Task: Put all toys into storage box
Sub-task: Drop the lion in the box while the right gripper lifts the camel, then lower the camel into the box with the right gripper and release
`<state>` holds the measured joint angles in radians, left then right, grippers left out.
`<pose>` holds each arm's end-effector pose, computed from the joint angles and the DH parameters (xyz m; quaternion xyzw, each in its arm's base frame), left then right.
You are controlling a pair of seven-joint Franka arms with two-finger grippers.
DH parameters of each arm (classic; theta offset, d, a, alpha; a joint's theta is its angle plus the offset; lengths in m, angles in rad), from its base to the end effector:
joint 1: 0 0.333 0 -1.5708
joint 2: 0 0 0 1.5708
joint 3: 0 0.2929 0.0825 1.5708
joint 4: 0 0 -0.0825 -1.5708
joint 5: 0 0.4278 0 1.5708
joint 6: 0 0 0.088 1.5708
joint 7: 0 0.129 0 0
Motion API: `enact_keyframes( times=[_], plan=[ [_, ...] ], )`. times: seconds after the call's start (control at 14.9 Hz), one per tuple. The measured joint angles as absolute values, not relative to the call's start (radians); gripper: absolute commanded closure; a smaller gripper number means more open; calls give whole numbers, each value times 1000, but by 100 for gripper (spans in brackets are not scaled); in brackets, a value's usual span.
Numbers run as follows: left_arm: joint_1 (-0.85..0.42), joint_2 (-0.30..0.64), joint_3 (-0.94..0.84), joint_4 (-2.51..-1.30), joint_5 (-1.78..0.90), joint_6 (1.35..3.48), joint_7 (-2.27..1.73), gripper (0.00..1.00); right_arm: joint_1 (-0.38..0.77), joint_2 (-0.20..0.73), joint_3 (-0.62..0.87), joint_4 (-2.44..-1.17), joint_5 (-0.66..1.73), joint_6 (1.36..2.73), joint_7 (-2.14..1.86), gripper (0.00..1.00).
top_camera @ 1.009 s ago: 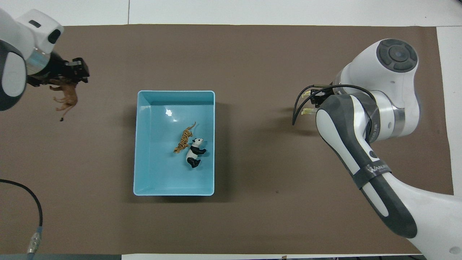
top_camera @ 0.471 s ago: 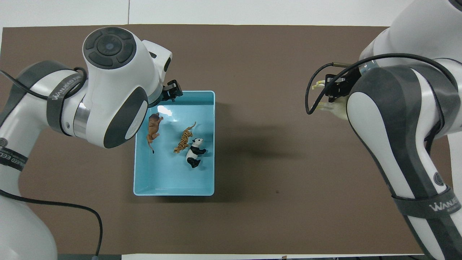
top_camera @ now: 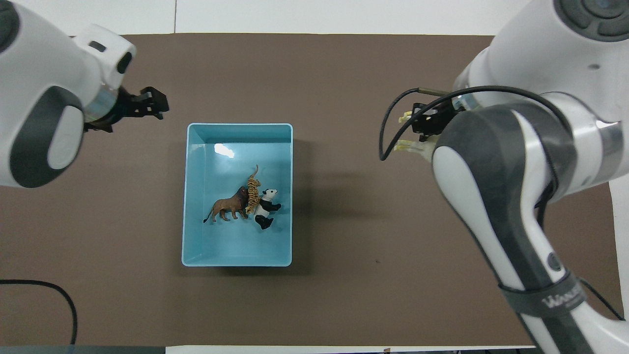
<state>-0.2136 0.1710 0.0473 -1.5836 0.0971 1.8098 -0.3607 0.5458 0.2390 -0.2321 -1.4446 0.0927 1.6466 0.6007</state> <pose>0.6541 -0.1012 0.4872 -0.9946 -0.0863 -0.0401 0.0425 0.6257 0.2291 0.5035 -0.9892 0.1444 0.0221 0.0102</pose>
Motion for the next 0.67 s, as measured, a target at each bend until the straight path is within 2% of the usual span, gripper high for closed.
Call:
enact_keyframes(
  times=[0.13, 0.34, 0.54, 0.67],
  plan=[
    [-107, 150, 50, -1583, 96, 1800, -194, 0, 655, 277, -230, -1410, 92, 1693, 761, 100],
    [1, 93, 52, -1585, 94, 1724, -37, 0, 757, 409, -227, -1231, 95, 1711, 921, 100],
    [19, 10, 48, -1618, 93, 1674, -11, 0, 815, 551, -226, -1089, 96, 1749, 1010, 100],
    [16, -20, 36, -1639, 93, 1659, -11, 0, 865, 652, -228, -1037, 96, 1813, 1040, 100]
  ],
)
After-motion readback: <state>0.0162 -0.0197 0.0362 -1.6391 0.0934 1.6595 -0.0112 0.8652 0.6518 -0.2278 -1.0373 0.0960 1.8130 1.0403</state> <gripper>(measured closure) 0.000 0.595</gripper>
